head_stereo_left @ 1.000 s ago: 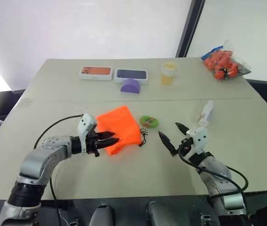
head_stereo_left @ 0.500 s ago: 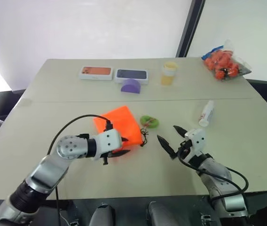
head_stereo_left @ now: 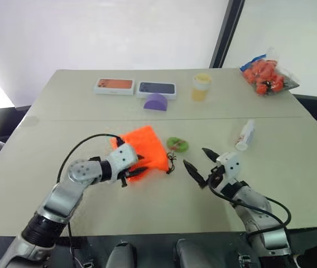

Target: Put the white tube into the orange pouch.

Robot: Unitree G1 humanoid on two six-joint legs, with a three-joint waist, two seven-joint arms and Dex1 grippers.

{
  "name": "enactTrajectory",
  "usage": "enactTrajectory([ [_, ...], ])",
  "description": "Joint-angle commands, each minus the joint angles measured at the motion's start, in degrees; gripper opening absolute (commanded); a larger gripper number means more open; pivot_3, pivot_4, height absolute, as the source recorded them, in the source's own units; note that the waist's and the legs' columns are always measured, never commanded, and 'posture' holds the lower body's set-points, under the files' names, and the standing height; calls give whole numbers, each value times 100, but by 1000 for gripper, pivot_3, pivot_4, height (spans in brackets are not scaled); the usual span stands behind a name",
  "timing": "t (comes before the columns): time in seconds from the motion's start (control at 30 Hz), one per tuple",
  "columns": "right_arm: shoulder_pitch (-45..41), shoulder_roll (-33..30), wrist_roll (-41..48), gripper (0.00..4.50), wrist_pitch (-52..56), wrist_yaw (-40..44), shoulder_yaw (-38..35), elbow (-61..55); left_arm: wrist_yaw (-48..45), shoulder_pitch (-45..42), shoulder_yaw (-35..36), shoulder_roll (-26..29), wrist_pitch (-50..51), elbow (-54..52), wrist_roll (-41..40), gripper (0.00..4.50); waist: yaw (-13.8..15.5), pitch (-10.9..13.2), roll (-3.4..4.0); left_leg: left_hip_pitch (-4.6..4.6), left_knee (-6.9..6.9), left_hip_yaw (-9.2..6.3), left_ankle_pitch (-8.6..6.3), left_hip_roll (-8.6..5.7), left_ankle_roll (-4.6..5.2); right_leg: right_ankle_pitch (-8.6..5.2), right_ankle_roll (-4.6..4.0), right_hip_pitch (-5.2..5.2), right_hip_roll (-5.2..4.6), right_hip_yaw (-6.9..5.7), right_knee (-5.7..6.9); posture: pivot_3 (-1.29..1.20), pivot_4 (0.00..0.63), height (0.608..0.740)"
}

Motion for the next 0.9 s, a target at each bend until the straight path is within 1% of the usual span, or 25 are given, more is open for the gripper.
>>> enactTrajectory([
  [0.03,-77,74,-60,4500,-190,-60,-10,-48,-78,-143,404,-99,289,133,-460,1804,0,0,0,0,0,0,0,0,0,0,0,0,1,0,1,0,150,723],
  [0.27,-55,150,-115,4500,-301,-118,13,7,-243,-274,691,-255,819,275,-1104,1804,-1,0,0,-1,-1,-3,0,0,0,1,1,-1,3,-5,4,0,150,723],
  [0.4,-57,159,-121,4500,-328,-135,23,21,-212,-297,756,-267,953,275,-1268,1804,-3,0,0,0,-1,-4,0,0,0,1,1,0,3,-5,5,0,150,723],
  [0.53,-68,153,-111,4500,-341,-135,18,18,-248,-266,629,-170,779,263,-1110,1804,-2,0,0,2,0,-4,0,0,0,1,1,0,3,-5,8,0,150,723],
  [0.67,-95,135,-73,4500,-312,-121,-5,-8,-280,-197,236,38,289,273,-559,1804,0,0,0,1,0,-4,0,0,0,1,1,0,3,-4,6,0,150,723],
  [0.7,-101,130,-65,4500,-308,-114,-10,-6,-276,-187,163,65,193,281,-462,1308,1,0,0,1,0,-4,0,0,0,1,1,-1,3,-4,6,0,150,723],
  [0.77,-108,112,-43,4500,-293,-104,-34,-18,-259,-151,69,88,3,275,-299,608,1,0,0,1,0,-4,0,-1,0,1,1,0,2,-4,5,0,150,723],
  [0.8,-111,104,-31,4500,-283,-99,-45,-28,-255,-141,36,100,-76,282,-229,111,1,0,0,0,0,-4,0,-1,0,1,0,0,2,-4,5,0,150,723],
  [0.83,-115,98,-22,4500,-277,-95,-53,-31,-254,-137,15,105,-132,294,-182,17,1,0,0,0,0,-4,0,0,0,1,0,-1,2,-4,5,0,150,723],
  [0.9,-115,81,-5,4500,-266,-93,-69,-43,-249,-136,13,90,-171,321,-149,17,1,0,0,0,-1,-4,0,0,0,1,0,-1,2,-4,6,0,150,723],
])
